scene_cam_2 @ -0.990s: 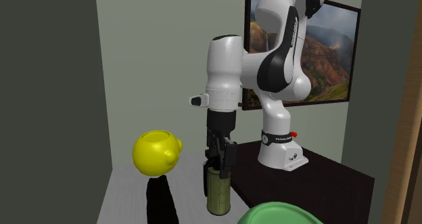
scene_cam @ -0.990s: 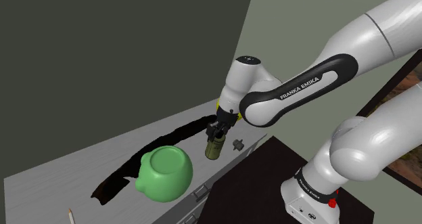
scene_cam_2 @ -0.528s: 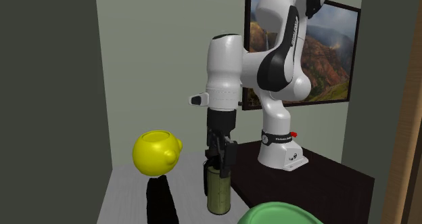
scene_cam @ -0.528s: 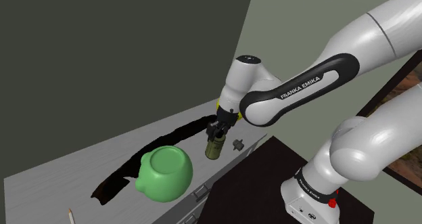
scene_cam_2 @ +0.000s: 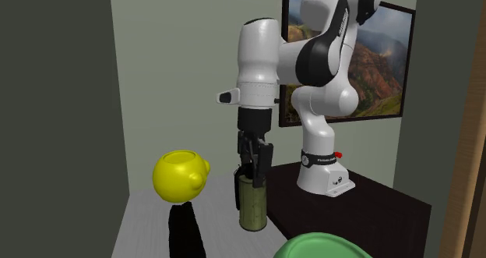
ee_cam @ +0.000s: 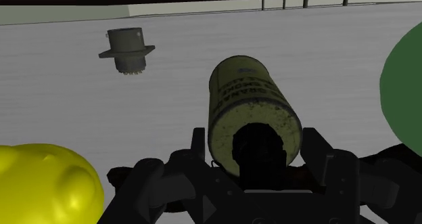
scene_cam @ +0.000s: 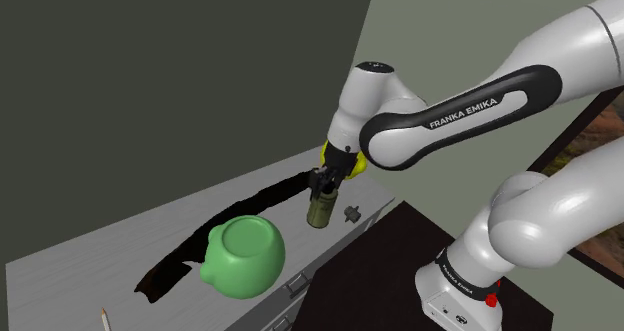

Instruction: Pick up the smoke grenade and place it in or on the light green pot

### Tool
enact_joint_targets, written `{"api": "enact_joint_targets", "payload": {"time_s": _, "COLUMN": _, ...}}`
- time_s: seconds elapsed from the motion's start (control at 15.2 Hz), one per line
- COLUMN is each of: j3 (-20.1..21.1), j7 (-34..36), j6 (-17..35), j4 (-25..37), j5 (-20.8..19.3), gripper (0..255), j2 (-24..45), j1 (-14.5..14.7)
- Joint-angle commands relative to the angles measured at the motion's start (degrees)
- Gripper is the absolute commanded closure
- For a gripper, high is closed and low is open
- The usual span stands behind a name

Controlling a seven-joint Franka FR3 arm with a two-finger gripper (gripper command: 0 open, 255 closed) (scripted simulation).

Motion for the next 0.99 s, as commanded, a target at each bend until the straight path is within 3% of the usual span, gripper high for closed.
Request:
{"api": "enact_joint_targets", "payload": {"time_s": 0.0, "j3": -0.26, "j7": -0.15, "j6": -2.11, "j4": 0.59, "j5": 0.31, "gripper": 255, "j2": -1.54, "j1": 0.30}}
{"api": "enact_joint_targets", "payload": {"time_s": 0.92, "j3": -2.44, "j7": -1.15, "j6": -15.53, "j4": 6.57, "j5": 0.49, "gripper": 255, "j2": -9.06, "j1": 0.84}}
